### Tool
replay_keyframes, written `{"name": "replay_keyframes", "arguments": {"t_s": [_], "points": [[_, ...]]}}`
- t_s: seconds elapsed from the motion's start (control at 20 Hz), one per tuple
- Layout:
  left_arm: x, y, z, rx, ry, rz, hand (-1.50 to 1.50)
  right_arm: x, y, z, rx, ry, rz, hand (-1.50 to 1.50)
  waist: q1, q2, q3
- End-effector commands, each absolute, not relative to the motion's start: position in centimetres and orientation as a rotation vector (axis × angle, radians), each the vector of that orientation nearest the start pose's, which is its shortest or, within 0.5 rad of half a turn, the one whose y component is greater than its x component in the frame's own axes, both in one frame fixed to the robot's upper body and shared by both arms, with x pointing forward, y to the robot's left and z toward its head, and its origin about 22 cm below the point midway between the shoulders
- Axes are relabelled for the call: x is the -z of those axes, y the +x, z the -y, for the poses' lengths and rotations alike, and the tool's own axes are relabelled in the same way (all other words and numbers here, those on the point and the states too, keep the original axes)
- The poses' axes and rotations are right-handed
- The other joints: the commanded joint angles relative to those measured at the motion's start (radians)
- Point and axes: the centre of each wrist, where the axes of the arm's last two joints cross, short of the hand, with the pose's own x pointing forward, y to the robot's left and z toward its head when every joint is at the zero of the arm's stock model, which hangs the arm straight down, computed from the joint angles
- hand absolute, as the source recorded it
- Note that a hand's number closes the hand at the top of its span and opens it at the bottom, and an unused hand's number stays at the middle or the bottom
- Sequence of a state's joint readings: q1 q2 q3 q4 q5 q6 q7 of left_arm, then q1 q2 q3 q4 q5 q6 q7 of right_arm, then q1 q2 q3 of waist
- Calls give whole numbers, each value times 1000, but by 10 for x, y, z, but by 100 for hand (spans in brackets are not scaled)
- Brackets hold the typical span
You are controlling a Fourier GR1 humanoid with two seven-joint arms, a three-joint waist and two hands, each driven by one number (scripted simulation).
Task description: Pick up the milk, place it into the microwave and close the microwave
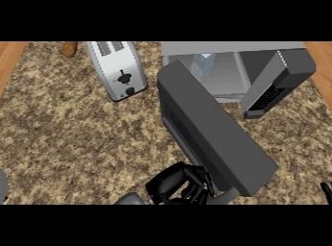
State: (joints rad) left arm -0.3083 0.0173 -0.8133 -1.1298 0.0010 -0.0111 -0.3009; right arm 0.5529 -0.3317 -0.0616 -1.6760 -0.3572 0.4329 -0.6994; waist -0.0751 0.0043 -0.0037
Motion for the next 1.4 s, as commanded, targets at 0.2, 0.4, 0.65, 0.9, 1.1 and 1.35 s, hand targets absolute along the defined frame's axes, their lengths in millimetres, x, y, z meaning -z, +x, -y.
{"name": "replay_keyframes", "arguments": {"t_s": [0.2, 0.4, 0.65, 0.9, 1.1, 1.35], "points": [[42, 207, -9, 903, -548, 1614, 150, -17, 108, 341, -119, 391, 1954, -150, -40, 9, -2], [38, 213, -4, 843, -473, 1643, 150, -29, 107, 331, -160, 433, 1944, -150, -64, 13, -3], [15, 230, 3, 734, -415, 1719, 150, -45, 119, 315, -185, 470, 1951, -150, -81, 23, -5], [-7, 262, 7, 638, -351, 1757, 150, -53, 113, 317, -170, 482, 1935, -150, -108, 26, -3], [-14, 280, 8, 587, -286, 1778, 150, -64, 117, 311, -187, 475, 1942, -150, -122, 34, -3], [-26, 300, 10, 536, -248, 1785, 150, -71, 118, 319, -194, 470, 1924, -150, -140, 41, 0]]}}
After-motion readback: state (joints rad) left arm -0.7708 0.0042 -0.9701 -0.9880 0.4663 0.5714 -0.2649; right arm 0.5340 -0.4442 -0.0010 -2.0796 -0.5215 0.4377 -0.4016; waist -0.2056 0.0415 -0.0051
